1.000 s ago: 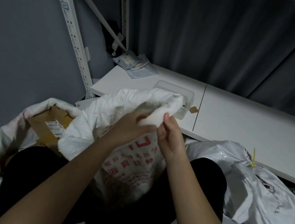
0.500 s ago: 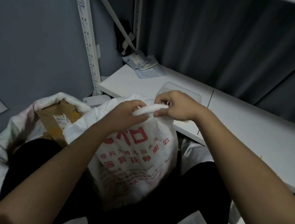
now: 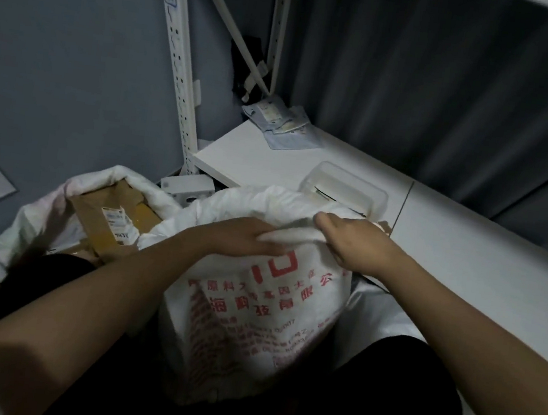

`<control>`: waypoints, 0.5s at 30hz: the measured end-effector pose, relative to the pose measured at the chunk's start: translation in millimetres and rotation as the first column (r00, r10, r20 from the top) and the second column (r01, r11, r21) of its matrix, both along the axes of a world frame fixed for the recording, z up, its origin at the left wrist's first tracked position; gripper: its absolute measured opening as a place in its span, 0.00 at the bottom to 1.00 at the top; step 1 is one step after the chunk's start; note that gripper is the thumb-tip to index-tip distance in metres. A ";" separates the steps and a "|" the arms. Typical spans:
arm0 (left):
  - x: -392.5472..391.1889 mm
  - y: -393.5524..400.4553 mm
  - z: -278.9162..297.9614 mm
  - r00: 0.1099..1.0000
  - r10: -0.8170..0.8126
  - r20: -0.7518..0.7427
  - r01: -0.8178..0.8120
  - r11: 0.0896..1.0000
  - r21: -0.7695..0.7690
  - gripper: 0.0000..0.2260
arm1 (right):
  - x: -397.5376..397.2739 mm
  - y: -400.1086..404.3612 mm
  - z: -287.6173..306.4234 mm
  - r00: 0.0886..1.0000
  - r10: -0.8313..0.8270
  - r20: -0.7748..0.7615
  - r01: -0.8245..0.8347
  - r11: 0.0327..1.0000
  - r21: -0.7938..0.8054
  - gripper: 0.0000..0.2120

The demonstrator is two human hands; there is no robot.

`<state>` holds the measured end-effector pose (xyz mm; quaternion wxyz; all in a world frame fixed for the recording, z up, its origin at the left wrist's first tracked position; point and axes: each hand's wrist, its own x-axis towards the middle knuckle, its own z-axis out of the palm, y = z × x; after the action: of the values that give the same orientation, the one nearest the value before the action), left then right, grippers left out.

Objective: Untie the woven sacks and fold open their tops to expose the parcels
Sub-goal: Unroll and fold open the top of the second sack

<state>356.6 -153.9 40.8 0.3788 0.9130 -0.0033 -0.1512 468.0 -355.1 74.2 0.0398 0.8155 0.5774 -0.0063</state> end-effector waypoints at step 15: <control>-16.8 17.4 -19.2 0.999 0.043 -0.005 -0.042 0.993 0.114 0.18 | -1.6 33.8 -54.1 0.987 0.013 -0.157 -0.013 1.000 0.000 0.30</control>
<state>339.8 -136.4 21.6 0.3295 0.9324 0.0262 -0.1466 466.4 -321.3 20.1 -0.0053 0.8087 0.5839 -0.0708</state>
